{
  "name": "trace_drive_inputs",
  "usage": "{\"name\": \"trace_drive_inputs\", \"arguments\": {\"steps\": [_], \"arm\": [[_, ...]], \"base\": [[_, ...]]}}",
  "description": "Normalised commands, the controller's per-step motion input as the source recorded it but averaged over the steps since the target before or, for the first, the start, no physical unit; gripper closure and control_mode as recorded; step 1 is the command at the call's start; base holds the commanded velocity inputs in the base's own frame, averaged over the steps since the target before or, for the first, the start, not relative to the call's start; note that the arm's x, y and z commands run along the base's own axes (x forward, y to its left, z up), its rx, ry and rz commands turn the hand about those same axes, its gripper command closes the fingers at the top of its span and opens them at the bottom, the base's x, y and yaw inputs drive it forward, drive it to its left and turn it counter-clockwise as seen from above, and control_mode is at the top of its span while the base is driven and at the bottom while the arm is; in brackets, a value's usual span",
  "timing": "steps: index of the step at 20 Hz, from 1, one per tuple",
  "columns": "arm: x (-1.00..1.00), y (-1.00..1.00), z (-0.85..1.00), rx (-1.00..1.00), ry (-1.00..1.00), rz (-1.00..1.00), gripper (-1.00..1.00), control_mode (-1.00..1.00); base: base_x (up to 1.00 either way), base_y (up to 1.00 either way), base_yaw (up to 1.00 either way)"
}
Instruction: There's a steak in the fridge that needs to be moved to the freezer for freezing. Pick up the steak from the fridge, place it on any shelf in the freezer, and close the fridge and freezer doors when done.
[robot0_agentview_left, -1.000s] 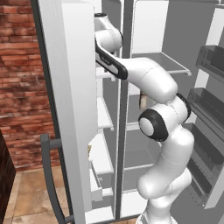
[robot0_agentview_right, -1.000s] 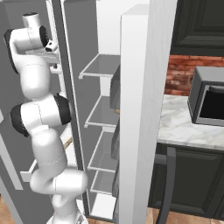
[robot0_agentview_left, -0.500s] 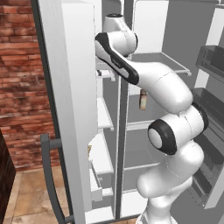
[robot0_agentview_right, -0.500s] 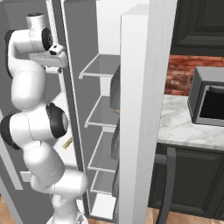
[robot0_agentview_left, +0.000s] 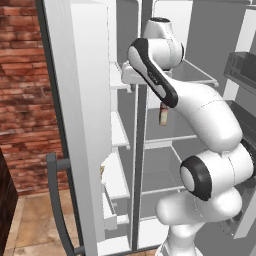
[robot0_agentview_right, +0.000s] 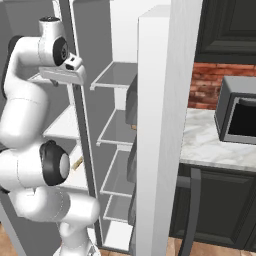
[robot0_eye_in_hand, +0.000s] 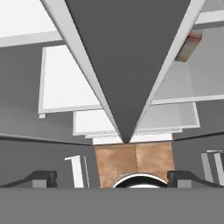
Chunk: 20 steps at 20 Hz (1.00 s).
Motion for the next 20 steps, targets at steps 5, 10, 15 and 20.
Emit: {"name": "trace_drive_inputs", "arguments": {"steps": [5, 10, 15, 20], "arm": [[-0.61, -0.26, 0.01, 0.0, 0.0, 0.0, -1.0, -1.0], [-0.58, -0.26, 0.0, 0.0, 0.0, 0.0, -1.0, -1.0], [-0.44, -0.2, 0.0, 0.0, -0.01, 0.0, -1.0, -1.0], [-0.64, -0.05, -0.04, 0.0, -0.1, 0.05, -1.0, -1.0]], "base": [[0.0, 0.0, 0.0], [0.0, 0.0, 0.0], [0.0, 0.0, 0.0], [0.0, 0.0, 0.0]]}}
